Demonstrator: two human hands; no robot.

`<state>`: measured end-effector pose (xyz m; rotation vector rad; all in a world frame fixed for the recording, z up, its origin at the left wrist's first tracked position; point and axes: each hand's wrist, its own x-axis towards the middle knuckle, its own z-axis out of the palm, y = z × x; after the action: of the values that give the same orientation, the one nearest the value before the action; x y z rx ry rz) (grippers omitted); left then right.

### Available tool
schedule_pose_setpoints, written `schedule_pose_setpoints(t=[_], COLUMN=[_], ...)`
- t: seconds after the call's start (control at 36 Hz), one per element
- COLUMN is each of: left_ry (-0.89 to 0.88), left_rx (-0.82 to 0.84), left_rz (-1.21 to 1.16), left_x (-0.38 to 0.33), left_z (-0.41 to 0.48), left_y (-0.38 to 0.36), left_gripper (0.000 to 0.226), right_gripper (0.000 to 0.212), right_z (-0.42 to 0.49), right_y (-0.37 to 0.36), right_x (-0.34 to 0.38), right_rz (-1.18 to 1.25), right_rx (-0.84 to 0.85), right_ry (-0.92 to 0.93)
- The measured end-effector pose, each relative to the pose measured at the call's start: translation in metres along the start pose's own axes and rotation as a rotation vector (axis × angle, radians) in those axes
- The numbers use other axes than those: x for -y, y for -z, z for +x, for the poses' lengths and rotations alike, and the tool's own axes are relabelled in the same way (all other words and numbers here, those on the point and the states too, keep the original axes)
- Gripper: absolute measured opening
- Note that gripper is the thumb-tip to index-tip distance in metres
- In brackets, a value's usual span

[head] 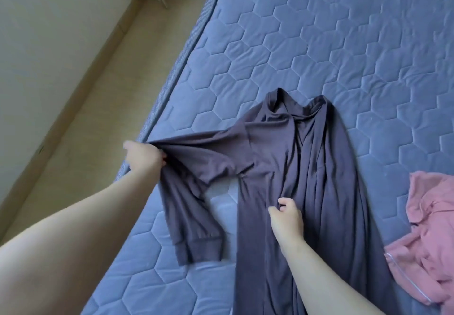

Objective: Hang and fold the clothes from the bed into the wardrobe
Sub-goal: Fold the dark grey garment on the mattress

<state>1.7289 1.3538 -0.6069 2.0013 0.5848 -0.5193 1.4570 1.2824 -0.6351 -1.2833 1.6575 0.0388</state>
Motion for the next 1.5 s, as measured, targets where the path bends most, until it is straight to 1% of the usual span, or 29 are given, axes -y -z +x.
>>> schedule_pose_setpoints(t=[0.06,0.08,0.14,0.17,0.22,0.28,0.31,0.36,0.42,0.5,0.56,0.58,0.67,0.72,0.81,0.89,0.94,0.97,1.03,1.08,1.14,1.19,1.25,1.28,1.33,1.42,1.44,1.47,1.5], left_ry=[-0.153,-0.207,-0.244,-0.258,-0.280,-0.303,-0.313,-0.343,-0.347,-0.258,-0.209,-0.201,-0.204,-0.238,-0.267,-0.234,-0.240,-0.219,-0.122,0.006,0.061,0.021,-0.013,-0.040,-0.143,-0.371,-0.452,-0.545,-0.649], left_rx=[-0.130,-0.158,-0.138,-0.094,0.103,0.250,0.295,0.390,0.443,0.564,0.717,0.781,0.844,0.840,0.770,0.598,0.452,0.420,0.472,0.604,0.731,0.845,0.898,0.878,0.749,0.542,0.527,0.554,0.619], left_rz=[0.105,0.136,0.145,0.158,0.214,0.327,0.423,0.654,0.787,0.769,0.821,0.859,0.855,0.825,0.820,0.749,0.677,0.608,0.462,0.355,0.398,0.552,0.664,0.696,0.769,0.915,0.955,0.987,1.012], left_x=[-0.010,-0.011,-0.011,-0.008,0.007,0.025,0.034,0.049,0.063,0.085,0.101,0.108,0.125,0.131,0.133,0.128,0.127,0.126,0.126,0.128,0.135,0.146,0.156,0.160,0.164,0.168,0.171,0.176,0.182], left_z=[0.002,0.002,-0.003,-0.006,-0.005,-0.005,-0.006,-0.014,-0.028,-0.045,-0.057,-0.062,-0.075,-0.079,-0.078,-0.070,-0.059,-0.055,-0.056,-0.066,-0.077,-0.085,-0.090,-0.093,-0.098,-0.109,-0.114,-0.119,-0.125], left_y=[0.007,0.009,0.010,0.009,0.003,-0.005,-0.009,-0.016,-0.023,-0.035,-0.042,-0.045,-0.051,-0.054,-0.054,-0.045,-0.036,-0.031,-0.025,-0.022,-0.017,-0.011,-0.006,-0.004,0.001,0.014,0.020,0.025,0.030], left_gripper=[0.015,0.015,0.013,0.016,0.029,0.034,0.031,0.016,0.017,0.021,0.027,0.026,0.019,0.013,0.026,0.015,0.016,0.015,0.019,0.021,0.022,0.021,0.019,0.020,0.019,0.018,0.017,0.016,0.014], right_gripper=[0.035,0.035,0.036,0.036,0.036,0.036,0.036,0.036,0.035,0.035,0.038,0.040,0.045,0.045,0.039,0.030,0.023,0.020,0.018,0.019,0.022,0.026,0.031,0.035,0.042,0.050,0.051,0.050,0.049], right_z=[0.001,0.001,0.003,0.003,0.005,0.006,0.007,0.009,0.011,0.015,0.015,0.014,0.013,0.012,0.012,0.009,0.006,0.004,0.000,-0.004,-0.009,-0.015,-0.021,-0.024,-0.030,-0.039,-0.041,-0.044,-0.046], right_y=[-0.003,-0.004,-0.006,-0.007,-0.009,-0.010,-0.010,-0.011,-0.009,-0.004,0.000,0.001,0.003,0.003,0.004,0.008,0.010,0.010,0.009,0.007,0.006,0.006,0.007,0.009,0.013,0.020,0.021,0.022,0.022], right_x=[0.004,0.006,0.010,0.011,0.014,0.015,0.015,0.014,0.010,0.001,-0.005,-0.007,-0.014,-0.017,-0.026,-0.034,-0.037,-0.039,-0.043,-0.046,-0.051,-0.058,-0.067,-0.071,-0.080,-0.093,-0.098,-0.104,-0.110], right_rz=[0.006,0.006,0.007,0.010,0.019,0.024,0.022,0.011,-0.001,-0.033,-0.064,-0.073,-0.108,-0.093,-0.050,-0.057,-0.042,-0.035,-0.035,-0.042,-0.050,-0.056,-0.060,-0.070,-0.123,-0.202,-0.206,-0.199,-0.187], right_rx=[-0.004,-0.008,-0.013,-0.017,-0.028,-0.033,-0.035,-0.049,-0.089,-0.153,-0.166,-0.164,-0.138,-0.107,-0.062,-0.030,-0.009,0.005,0.023,0.028,0.039,0.054,0.029,-0.005,-0.077,-0.110,-0.100,-0.081,-0.062], right_ry=[0.010,0.014,0.021,0.025,0.031,0.038,0.040,0.034,0.019,-0.031,-0.064,-0.069,-0.046,-0.035,-0.037,-0.065,-0.085,-0.095,-0.102,-0.101,-0.107,-0.129,-0.151,-0.160,-0.186,-0.196,-0.186,-0.175,-0.167])
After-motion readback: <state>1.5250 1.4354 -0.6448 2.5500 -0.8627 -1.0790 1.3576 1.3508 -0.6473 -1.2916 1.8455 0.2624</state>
